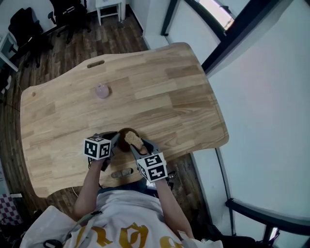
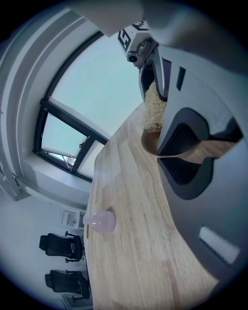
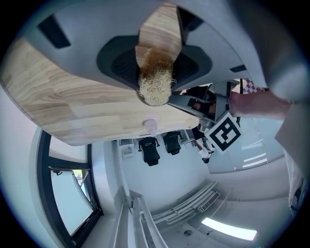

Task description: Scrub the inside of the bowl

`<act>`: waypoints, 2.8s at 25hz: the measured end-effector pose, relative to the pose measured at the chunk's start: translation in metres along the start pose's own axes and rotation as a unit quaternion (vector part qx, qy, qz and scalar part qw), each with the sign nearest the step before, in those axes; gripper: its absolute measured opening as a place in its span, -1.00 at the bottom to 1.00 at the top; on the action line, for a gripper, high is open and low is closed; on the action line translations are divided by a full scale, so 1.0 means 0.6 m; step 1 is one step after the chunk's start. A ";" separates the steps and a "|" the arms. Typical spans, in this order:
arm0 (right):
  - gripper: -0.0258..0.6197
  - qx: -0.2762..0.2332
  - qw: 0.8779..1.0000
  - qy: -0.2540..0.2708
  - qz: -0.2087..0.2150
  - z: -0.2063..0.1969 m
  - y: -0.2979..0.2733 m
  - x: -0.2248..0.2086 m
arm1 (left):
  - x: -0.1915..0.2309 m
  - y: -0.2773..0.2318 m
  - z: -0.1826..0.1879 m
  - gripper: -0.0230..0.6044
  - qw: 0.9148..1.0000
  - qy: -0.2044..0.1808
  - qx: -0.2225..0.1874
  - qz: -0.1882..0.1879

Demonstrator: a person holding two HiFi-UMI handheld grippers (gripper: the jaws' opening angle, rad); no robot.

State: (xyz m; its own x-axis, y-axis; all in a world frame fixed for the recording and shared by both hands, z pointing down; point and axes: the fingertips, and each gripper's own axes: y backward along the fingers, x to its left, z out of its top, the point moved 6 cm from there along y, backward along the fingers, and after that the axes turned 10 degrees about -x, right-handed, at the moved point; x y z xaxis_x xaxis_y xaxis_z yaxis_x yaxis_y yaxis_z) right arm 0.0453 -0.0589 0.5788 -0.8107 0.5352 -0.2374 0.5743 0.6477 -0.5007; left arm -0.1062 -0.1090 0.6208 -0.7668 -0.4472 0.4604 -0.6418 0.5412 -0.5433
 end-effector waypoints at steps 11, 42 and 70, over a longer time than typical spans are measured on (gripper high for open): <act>-0.35 0.016 0.999 0.023 -0.043 0.013 0.007 0.016 | -0.038 0.042 0.019 -0.86 0.999 -0.024 -0.021 -0.018; -0.35 0.021 0.995 0.071 0.065 0.066 -0.022 0.067 | -0.049 0.101 0.055 -0.86 0.998 0.015 -0.066 0.003; -0.35 0.078 0.949 0.193 0.238 0.037 -0.013 0.062 | -0.076 0.085 0.032 -0.86 0.994 0.018 -0.073 0.084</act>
State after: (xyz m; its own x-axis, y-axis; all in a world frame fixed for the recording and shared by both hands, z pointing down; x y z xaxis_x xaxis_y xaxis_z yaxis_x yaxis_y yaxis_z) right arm 0.0080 -0.0562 0.5553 -0.3453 0.9247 -0.1604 0.8163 0.2116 -0.5375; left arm -0.1039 -0.0748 0.5586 -0.8604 -0.3185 0.3979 -0.4957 0.7042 -0.5083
